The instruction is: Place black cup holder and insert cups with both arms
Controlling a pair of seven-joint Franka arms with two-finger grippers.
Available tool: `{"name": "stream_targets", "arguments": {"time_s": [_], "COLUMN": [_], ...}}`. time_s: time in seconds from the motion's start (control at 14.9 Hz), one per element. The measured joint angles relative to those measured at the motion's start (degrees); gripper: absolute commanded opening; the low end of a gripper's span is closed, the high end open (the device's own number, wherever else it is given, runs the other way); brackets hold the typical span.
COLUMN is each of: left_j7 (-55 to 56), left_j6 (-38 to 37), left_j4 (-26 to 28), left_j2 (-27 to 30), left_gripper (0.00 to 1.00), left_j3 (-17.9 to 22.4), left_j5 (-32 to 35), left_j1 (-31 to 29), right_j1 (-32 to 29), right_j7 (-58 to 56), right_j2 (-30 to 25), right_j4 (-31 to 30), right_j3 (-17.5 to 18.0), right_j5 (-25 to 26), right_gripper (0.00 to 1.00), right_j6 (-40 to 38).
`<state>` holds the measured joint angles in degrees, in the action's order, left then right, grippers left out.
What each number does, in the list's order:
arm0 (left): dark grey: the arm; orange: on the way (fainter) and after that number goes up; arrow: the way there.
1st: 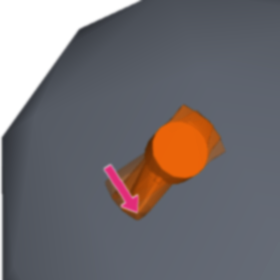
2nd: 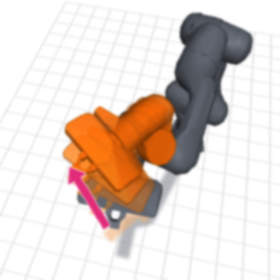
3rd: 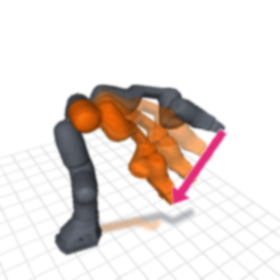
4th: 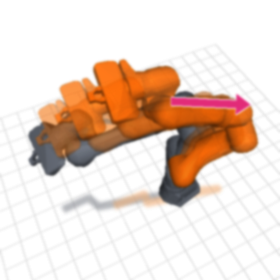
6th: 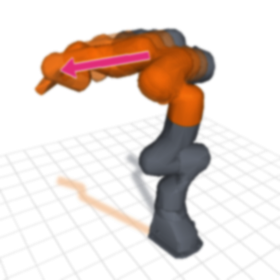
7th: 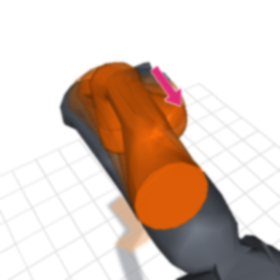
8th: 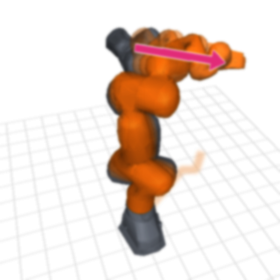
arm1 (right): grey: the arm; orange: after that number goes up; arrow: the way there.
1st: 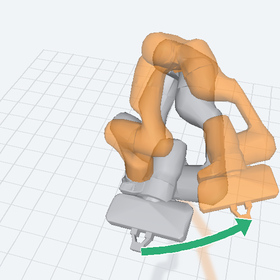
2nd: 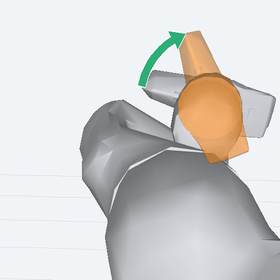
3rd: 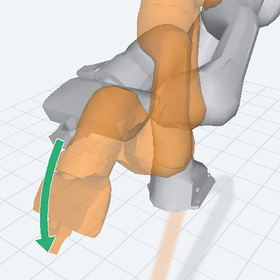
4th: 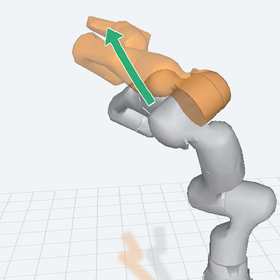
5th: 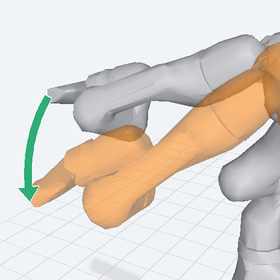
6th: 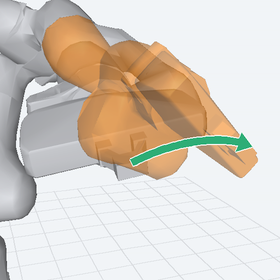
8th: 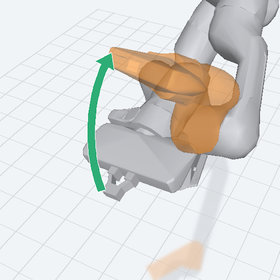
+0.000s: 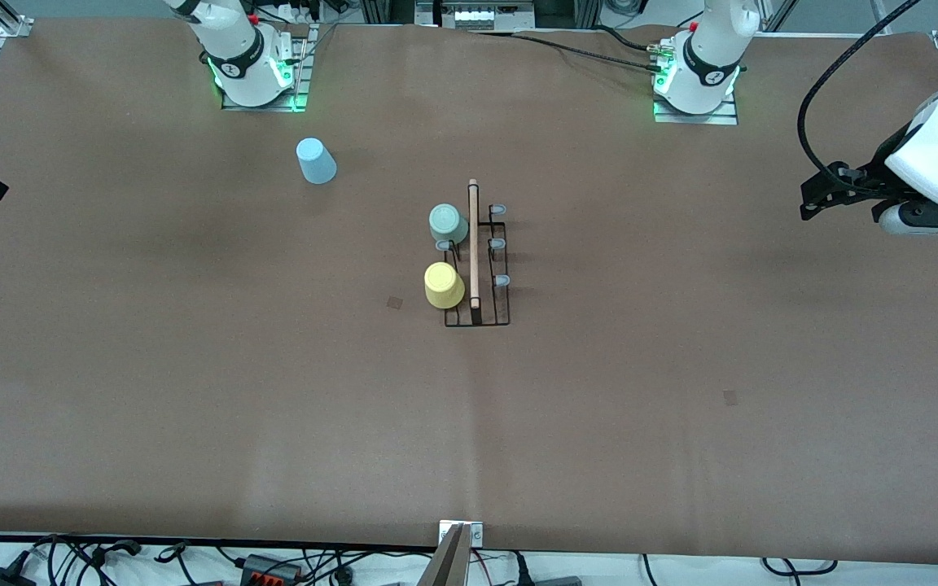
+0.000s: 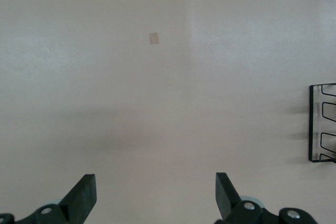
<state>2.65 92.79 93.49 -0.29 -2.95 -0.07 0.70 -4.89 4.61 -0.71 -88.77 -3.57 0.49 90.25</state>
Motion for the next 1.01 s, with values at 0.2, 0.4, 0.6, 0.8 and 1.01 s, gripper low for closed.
{"name": "stream_targets", "arguments": {"time_s": [0.2,0.4,0.6,0.8,1.01], "left_j7": [0.00,0.00,0.00,-0.01,-0.01], "left_j6": [0.00,0.00,0.00,0.00,0.00], "left_j4": [0.00,0.00,0.00,0.00,0.00], "left_j2": [0.00,0.00,0.00,0.00,0.00], "left_gripper": [1.00,1.00,1.00,1.00,1.00], "left_j3": [0.00,0.00,0.00,0.00,0.00], "left_j5": [0.00,0.00,0.00,0.00,0.00], "left_j1": [0.00,0.00,0.00,0.00,0.00], "right_j1": [0.61,1.53,1.86,2.01,1.12], "right_j7": [-2.80,-3.07,-2.54,-0.59,-0.39], "right_j2": [0.99,1.48,1.58,1.57,1.58], "right_j4": [0.09,0.24,0.30,0.44,0.50], "right_j3": [-0.32,1.62,4.87,5.34,5.54], "right_j5": [-0.02,1.19,2.38,2.38,2.34], "right_gripper": [1.00,1.00,1.00,1.00,1.00], "right_j6": [0.00,0.00,0.00,-0.42,-1.20]}}
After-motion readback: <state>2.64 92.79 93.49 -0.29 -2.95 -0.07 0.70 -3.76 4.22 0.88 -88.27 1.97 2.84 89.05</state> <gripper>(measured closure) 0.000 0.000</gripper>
